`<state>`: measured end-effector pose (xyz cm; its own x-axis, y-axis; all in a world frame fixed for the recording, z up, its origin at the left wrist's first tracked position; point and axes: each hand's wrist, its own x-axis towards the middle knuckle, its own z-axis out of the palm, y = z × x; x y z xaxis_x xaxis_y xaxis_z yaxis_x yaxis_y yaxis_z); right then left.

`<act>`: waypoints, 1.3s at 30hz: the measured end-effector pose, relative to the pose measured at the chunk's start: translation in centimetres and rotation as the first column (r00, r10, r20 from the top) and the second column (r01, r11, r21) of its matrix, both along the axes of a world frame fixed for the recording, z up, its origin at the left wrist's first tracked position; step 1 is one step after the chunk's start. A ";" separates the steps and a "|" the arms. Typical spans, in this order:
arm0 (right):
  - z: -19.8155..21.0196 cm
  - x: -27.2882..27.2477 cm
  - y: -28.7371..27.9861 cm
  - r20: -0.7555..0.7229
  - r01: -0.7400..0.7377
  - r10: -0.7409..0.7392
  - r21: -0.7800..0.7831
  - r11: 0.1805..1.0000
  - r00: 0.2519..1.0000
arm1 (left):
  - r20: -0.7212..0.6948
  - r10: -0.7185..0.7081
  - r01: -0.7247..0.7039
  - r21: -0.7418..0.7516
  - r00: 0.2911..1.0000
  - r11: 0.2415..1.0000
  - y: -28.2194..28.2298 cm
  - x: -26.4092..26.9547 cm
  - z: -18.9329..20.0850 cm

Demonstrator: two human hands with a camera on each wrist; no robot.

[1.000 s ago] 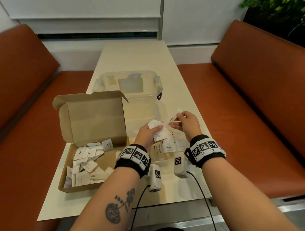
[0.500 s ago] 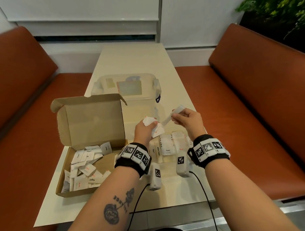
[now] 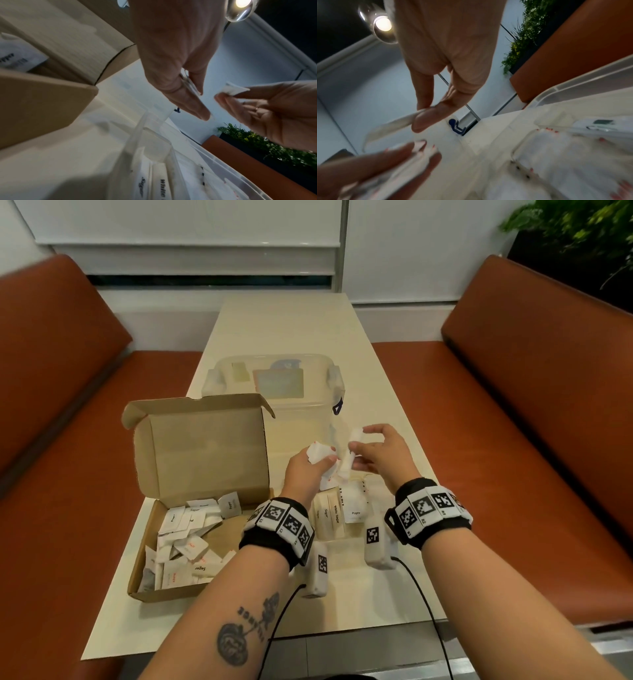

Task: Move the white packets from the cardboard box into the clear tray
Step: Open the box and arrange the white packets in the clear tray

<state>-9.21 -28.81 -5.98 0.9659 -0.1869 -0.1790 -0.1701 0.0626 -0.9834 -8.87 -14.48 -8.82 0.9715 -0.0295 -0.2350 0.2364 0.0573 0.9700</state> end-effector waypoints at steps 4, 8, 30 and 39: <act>-1.5 -0.1 0.1 -0.095 0.084 -0.081 0.028 0.996 0.992 | -0.037 -0.096 0.096 0.008 0.995 0.995 -0.3 -0.4 0.3; -2.3 0.0 0.3 -0.162 0.071 -0.076 -0.037 0.997 0.984 | -0.010 -0.127 0.127 0.093 0.992 0.987 -0.4 -0.5 0.2; -0.8 0.5 0.0 0.137 0.051 0.033 -0.569 0.821 0.990 | -0.089 0.080 -0.068 0.125 0.993 0.990 0.4 0.3 -2.0; -0.4 1.0 0.2 0.192 0.061 0.058 -0.558 0.828 0.980 | -0.106 0.071 -0.058 0.124 0.992 0.991 0.6 0.4 -2.4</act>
